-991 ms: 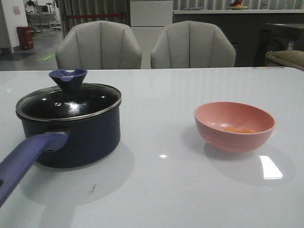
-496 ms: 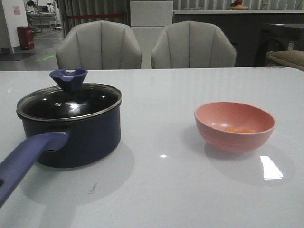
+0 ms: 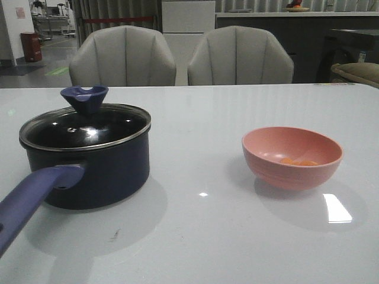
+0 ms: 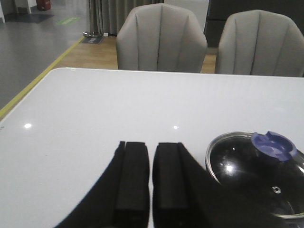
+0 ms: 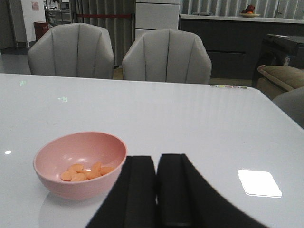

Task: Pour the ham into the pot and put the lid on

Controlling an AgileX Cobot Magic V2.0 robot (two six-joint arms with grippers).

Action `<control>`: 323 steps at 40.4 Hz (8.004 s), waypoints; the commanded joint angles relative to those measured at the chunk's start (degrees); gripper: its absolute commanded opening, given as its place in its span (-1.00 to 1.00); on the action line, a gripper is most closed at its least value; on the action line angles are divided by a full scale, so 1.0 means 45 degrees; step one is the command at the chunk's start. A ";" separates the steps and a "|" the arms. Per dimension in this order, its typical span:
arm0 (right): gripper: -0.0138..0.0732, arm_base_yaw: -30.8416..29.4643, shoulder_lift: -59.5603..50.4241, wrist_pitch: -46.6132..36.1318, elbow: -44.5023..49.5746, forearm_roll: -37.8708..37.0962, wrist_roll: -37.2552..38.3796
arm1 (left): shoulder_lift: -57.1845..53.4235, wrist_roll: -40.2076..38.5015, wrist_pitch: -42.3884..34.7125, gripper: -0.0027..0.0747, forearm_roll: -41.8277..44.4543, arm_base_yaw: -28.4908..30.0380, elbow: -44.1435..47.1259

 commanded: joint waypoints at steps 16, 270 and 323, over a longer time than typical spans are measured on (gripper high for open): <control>-0.35 -0.0088 -0.0267 -0.1093 -0.0062 -0.0111 -0.0092 | 0.2913 -0.0109 0.0002 0.69 0.0145 -0.1468 -0.2030; -0.35 -0.0088 0.0129 -0.2446 -0.0859 -0.0303 -0.0120 | -0.3915 0.0613 0.1386 0.63 -0.0817 -0.4007 0.0423; 0.43 0.0898 1.5721 0.4157 -1.0701 0.2048 -0.0118 | -0.3915 0.0613 0.1488 0.63 -0.0817 -0.4007 0.0423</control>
